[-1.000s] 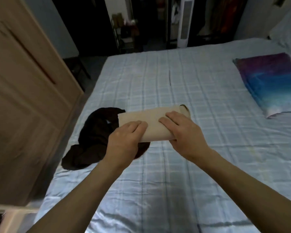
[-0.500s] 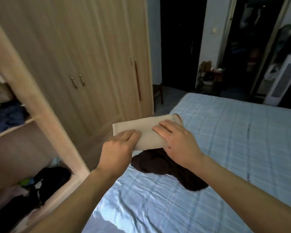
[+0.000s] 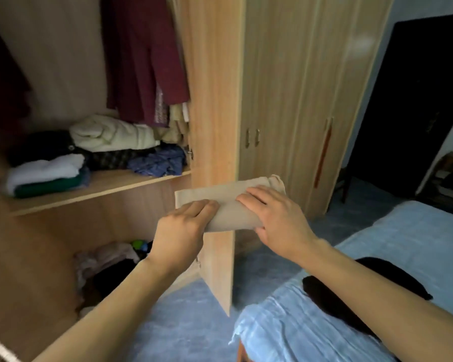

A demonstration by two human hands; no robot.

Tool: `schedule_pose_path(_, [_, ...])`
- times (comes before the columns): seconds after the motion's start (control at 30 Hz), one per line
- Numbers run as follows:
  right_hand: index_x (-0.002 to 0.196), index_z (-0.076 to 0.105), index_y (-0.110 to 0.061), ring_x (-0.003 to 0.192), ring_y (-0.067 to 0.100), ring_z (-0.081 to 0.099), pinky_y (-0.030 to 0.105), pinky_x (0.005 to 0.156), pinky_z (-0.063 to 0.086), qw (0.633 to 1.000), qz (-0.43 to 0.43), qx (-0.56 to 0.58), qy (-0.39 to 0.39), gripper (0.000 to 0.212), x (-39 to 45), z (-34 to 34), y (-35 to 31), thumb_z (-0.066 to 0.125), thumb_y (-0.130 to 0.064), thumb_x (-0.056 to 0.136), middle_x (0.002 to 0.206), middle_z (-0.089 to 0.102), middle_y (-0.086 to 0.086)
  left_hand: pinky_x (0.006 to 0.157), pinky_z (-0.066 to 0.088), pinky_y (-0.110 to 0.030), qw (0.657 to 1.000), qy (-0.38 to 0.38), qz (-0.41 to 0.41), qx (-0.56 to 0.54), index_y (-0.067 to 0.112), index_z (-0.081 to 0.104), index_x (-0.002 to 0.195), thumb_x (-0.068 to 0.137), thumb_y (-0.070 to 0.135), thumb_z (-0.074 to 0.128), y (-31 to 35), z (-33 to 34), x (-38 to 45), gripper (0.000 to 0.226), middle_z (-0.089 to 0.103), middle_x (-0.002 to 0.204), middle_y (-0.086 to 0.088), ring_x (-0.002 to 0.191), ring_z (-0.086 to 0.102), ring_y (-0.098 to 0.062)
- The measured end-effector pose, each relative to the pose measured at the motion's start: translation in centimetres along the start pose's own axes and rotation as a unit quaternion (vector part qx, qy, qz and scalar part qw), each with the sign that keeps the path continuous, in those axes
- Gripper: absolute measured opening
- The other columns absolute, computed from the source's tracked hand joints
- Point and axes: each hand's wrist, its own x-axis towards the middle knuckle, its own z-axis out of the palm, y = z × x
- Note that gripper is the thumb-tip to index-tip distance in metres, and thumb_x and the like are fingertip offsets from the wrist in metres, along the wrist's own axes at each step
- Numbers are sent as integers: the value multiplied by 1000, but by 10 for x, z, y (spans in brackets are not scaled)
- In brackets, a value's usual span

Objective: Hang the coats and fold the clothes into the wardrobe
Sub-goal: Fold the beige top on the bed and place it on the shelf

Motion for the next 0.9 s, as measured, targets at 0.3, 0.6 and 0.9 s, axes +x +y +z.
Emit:
schedule_pose_path(0.3, [128, 57, -19, 122, 27, 56, 40, 99, 52, 996, -74, 46, -19, 77, 124, 84, -90, 83, -12, 56, 130, 59, 4, 61, 57, -35, 997, -4, -69, 47, 15, 68, 116, 61, 15, 58, -151, -26, -33, 56, 72, 114, -2, 93, 72, -27])
schedule_pose_path(0.6, [129, 58, -20, 125, 23, 54, 34, 104, 46, 986, -139, 91, -8, 79, 245, 187, -92, 87, -12, 56, 133, 58, 1, 67, 56, -32, 980, -94, -148, 96, 19, 65, 124, 46, 30, 96, -266, 10, -1, 85, 68, 120, 2, 101, 69, -23])
schedule_pose_path(0.9, [132, 59, -20, 128, 25, 54, 39, 100, 51, 970, -175, 166, -20, 81, 368, 271, -84, 87, -9, 56, 135, 59, 3, 63, 56, -32, 970, -77, -185, 135, 13, 69, 118, 67, 31, 41, -355, 28, 56, 62, 71, 114, -2, 96, 71, -25])
